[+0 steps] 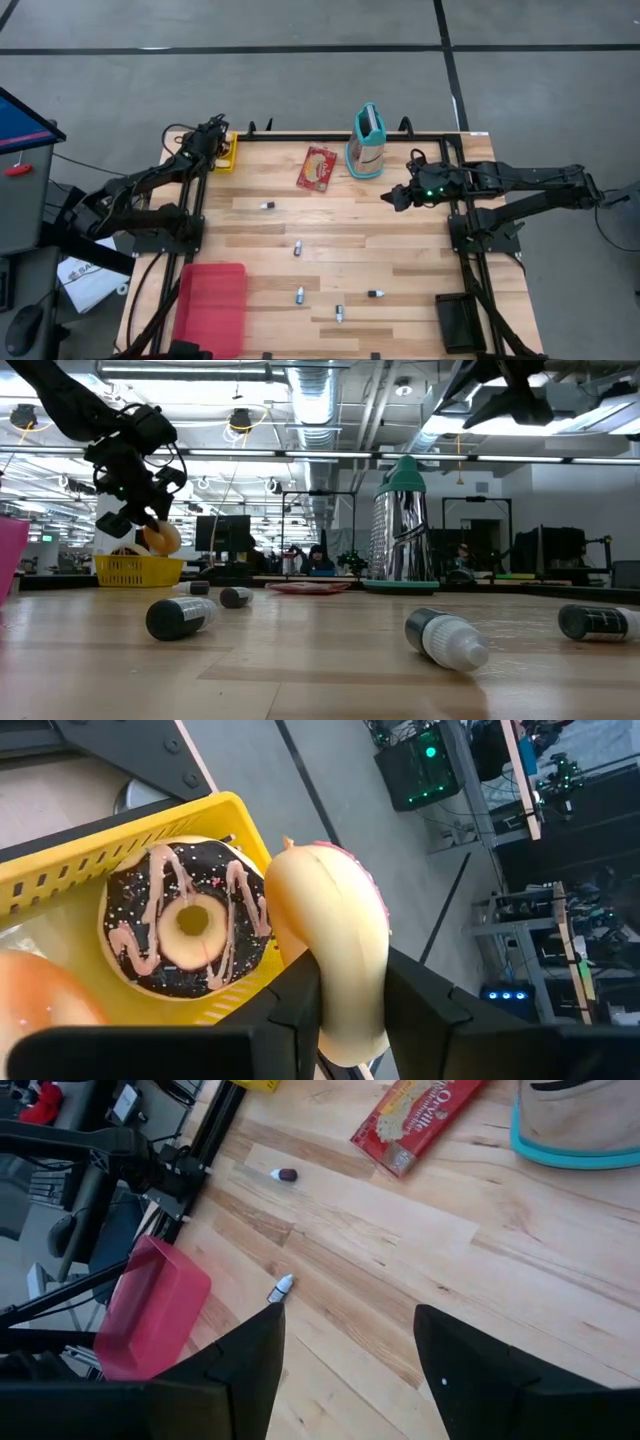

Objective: Pick & Place Food Item
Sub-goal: Put the pink donut into the yellow basket

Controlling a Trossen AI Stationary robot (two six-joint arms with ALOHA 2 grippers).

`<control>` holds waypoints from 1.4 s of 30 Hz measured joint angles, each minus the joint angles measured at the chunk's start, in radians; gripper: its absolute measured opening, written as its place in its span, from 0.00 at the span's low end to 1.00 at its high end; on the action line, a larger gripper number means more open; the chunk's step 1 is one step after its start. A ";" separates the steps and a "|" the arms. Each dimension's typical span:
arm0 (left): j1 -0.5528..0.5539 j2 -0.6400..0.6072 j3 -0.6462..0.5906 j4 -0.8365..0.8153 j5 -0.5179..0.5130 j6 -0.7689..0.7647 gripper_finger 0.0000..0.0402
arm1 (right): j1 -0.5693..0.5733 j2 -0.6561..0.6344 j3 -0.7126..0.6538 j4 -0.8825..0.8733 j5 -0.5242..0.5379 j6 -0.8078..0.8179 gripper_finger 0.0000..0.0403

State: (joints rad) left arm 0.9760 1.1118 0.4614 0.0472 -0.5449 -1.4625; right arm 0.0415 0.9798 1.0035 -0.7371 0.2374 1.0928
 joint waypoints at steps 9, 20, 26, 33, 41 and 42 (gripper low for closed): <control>0.008 0.000 0.000 -0.022 0.001 0.025 0.30 | 0.005 0.000 0.000 0.020 0.000 0.004 0.53; 0.014 0.000 0.000 -0.031 0.000 0.050 0.34 | 0.052 0.002 0.000 0.034 0.007 0.034 0.53; 0.014 0.000 0.000 -0.032 0.018 0.079 0.37 | 0.070 0.002 0.000 0.035 0.010 0.055 0.53; 0.014 -0.020 0.000 -0.050 0.053 0.151 0.44 | 0.100 0.002 0.000 0.035 0.031 0.079 0.53; 0.014 -0.131 0.001 -0.144 0.039 0.253 0.50 | 0.117 0.002 0.000 0.041 0.053 0.087 0.53; 0.014 -0.150 0.001 -0.149 0.039 0.267 0.51 | 0.117 0.002 0.000 0.044 0.055 0.087 0.53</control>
State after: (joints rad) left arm 0.9897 0.9620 0.4622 -0.1021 -0.5056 -1.1958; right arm 0.1581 0.9817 1.0035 -0.6929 0.2923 1.1793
